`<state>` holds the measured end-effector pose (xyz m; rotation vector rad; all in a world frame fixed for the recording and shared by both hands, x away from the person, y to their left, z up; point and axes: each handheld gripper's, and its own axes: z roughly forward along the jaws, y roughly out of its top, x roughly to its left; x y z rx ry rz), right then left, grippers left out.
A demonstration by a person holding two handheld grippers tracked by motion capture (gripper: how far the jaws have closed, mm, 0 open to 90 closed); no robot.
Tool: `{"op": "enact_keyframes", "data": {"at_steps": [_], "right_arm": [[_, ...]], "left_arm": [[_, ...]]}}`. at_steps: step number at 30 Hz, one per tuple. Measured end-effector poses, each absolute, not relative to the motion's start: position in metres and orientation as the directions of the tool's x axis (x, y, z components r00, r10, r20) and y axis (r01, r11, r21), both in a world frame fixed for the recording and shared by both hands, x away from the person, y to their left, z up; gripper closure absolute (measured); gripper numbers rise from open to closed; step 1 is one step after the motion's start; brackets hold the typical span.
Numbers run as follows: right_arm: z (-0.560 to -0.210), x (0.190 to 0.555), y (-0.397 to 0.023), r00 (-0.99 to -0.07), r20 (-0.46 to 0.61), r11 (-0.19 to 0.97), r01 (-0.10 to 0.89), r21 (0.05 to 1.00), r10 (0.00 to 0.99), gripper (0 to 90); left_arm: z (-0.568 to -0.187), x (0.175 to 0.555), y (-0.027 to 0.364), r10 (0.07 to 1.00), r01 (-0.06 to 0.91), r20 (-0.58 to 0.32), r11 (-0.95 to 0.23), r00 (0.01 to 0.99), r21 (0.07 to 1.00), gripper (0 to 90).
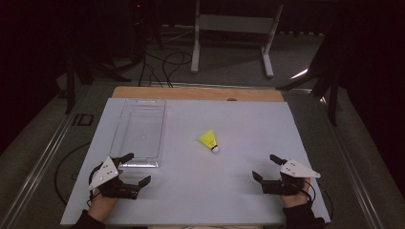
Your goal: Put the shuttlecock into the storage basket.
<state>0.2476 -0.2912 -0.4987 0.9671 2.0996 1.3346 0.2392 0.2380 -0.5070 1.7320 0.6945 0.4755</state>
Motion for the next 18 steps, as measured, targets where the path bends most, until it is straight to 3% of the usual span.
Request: {"op": "enact_keyframes", "data": {"at_steps": [18], "right_arm": [[-0.487,0.238,-0.279,-0.671,-0.105,0.351,0.242,0.905,0.734,7.5]], "left_arm": [[-0.508,0.239,0.236,0.642,0.209,-0.051,-0.173,0.765,0.962,0.1]]}}
